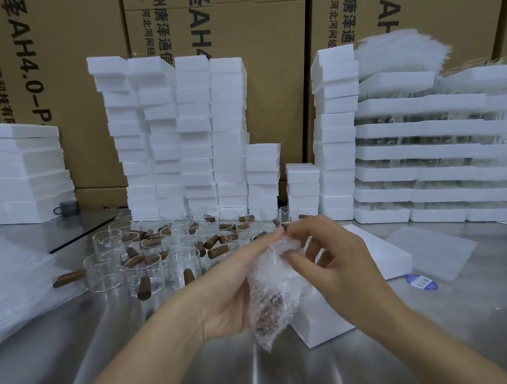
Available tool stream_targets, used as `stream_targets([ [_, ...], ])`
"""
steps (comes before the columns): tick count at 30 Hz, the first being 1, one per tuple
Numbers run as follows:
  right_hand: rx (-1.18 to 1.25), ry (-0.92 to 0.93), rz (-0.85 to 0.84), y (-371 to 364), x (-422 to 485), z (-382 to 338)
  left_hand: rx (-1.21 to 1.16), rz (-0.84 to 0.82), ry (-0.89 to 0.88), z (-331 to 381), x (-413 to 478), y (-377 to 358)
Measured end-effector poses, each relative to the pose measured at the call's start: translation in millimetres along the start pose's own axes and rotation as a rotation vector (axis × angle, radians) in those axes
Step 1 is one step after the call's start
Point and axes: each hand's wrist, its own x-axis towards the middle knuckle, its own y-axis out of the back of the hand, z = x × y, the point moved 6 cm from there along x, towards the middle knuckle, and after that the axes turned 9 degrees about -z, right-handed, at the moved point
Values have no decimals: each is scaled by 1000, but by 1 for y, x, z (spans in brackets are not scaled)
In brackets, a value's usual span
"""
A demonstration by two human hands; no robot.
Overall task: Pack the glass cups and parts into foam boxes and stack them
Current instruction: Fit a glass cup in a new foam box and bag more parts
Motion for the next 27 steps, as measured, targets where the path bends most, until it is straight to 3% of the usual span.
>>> stream_targets([
  [7,37,1,31,3,0,-3,-118,-26,-13,4,-4,-4],
  [14,-144,22,-228,-11,-3,-2,-54,171,-88,11,-4,17],
  [17,-135,29,-180,-10,-2,-3,-49,137,-112,9,-2,13],
  [22,392,-216,-65,-6,2,11,94,205,-306,20,1,14],
  [27,387,-355,-129,-13,2,21,280,309,-463,24,2,8],
])
